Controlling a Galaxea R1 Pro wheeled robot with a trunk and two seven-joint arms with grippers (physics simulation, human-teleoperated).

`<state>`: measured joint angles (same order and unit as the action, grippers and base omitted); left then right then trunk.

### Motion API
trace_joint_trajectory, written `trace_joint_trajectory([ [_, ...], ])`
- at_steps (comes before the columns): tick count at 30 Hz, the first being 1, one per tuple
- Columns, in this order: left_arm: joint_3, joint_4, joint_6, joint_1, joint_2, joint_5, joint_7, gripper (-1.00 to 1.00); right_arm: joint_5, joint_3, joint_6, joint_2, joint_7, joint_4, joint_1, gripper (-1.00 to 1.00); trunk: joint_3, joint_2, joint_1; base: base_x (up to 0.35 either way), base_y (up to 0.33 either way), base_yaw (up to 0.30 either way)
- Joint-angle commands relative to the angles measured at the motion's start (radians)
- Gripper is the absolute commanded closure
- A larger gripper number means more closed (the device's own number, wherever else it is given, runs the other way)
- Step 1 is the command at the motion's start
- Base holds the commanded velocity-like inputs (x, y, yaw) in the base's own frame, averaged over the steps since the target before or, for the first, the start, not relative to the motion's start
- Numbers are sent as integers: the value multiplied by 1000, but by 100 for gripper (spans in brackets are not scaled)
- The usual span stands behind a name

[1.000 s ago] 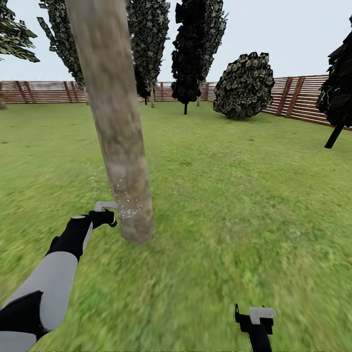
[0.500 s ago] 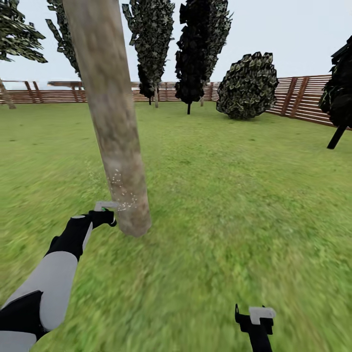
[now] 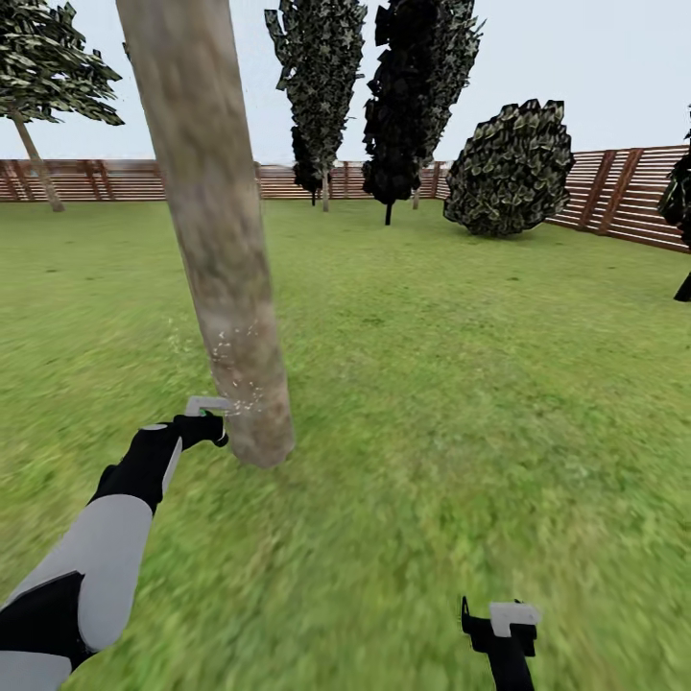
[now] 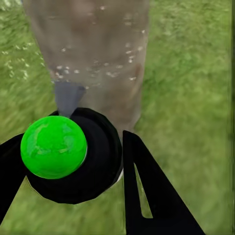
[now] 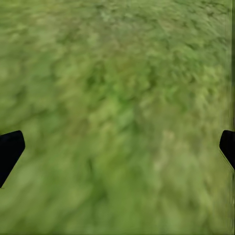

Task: In the garden, pick up the pesticide atomizer on the floor and spray pesticide onto both trees until each tree trunk is fully covered.

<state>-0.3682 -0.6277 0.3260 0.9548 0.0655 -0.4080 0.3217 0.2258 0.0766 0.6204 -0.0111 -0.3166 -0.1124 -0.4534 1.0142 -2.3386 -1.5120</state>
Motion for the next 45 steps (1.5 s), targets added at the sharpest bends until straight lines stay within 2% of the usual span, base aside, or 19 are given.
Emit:
trace_joint_trajectory([
  [1, -6, -2, 4, 1, -1, -10, 10, 100, 10, 8, 2, 0, -2, 1, -1, -100, 1, 0, 0, 1, -272, 0],
  [8, -9, 3, 2, -5, 1, -10, 9, 100, 10, 8, 2, 0, -2, 0, -1, -100, 1, 0, 0, 14, -273, 25],
  [16, -11, 15, -2, -11, 10, -11, 7, 100, 10, 8, 2, 2, -2, 0, -1, -100, 1, 0, 0, 104, -274, 240],
  [26, -10, 17, -3, -18, 6, -10, -7, 100, 10, 8, 2, 0, -3, 1, -1, -100, 1, 0, 0, 132, -274, 8],
  [30, -17, 17, -8, -65, 12, -12, -7, 100, 10, 8, 2, 0, -3, 1, -1, -100, 1, 0, 0, 116, -273, 0],
  [32, -36, 17, -11, -89, 16, -12, -13, 100, 10, 8, 2, 0, -3, 1, -1, -100, 1, 0, 0, 99, -273, 0],
  [36, -57, 17, -27, -118, 18, -12, -71, 100, 10, 8, 2, 0, -2, 1, -1, -100, 1, 0, 0, 63, -273, 82],
  [39, -60, 30, -78, -149, 15, -10, -110, 100, 10, 8, 2, 0, -2, 2, -1, -100, 1, 0, 0, 48, -273, 247],
  [43, -61, 62, -89, -166, 15, -9, -114, 100, 10, 8, 2, 0, -2, 2, -1, -100, 1, 0, 0, 103, -268, 275],
  [44, -61, 71, -111, -187, 12, 8, -115, 100, 12, 7, 2, 0, -1, 2, -1, -100, 1, 0, 0, 220, -209, 278],
  [45, -61, 73, -123, -189, 11, 12, -115, 100, 12, 7, 2, 0, -1, 2, -1, -100, 1, 0, 0, 234, -199, 278],
])
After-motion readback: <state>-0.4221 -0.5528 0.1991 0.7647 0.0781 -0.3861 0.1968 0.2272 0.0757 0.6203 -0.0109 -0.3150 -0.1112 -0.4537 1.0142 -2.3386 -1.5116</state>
